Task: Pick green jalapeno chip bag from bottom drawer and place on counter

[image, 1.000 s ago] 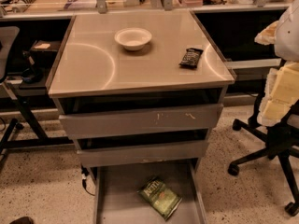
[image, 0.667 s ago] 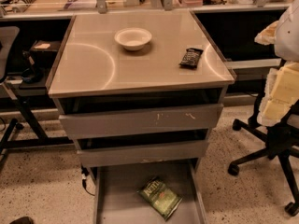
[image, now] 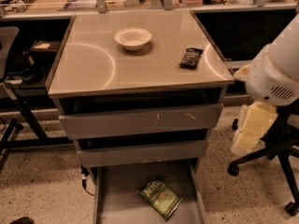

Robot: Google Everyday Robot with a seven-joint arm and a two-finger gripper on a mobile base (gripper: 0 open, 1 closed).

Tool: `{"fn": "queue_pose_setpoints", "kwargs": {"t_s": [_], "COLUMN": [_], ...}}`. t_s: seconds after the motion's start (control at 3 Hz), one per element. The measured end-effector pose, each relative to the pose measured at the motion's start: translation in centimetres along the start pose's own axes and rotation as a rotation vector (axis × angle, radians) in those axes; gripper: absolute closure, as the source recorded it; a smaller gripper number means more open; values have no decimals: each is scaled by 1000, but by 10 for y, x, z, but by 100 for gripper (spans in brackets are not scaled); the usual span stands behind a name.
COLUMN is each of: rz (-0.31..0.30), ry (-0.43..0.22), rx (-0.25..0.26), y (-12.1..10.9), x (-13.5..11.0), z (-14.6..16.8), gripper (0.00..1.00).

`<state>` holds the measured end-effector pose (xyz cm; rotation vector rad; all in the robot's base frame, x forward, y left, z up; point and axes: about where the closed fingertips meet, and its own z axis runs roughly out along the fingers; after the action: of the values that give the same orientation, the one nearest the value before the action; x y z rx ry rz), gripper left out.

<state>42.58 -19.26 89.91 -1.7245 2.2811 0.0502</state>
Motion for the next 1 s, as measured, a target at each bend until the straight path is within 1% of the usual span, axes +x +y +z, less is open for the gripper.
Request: {"fn": "queue_pose_setpoints", "kwargs": {"t_s": [0.33, 0.67, 1.0], "rz": [6, 7, 12], "ry": [31, 31, 31], "rx": [-97, -97, -129], "y": [22, 22, 29], "x": [5, 5, 8], "z": [75, 76, 101], "gripper": [0, 0, 0]}}
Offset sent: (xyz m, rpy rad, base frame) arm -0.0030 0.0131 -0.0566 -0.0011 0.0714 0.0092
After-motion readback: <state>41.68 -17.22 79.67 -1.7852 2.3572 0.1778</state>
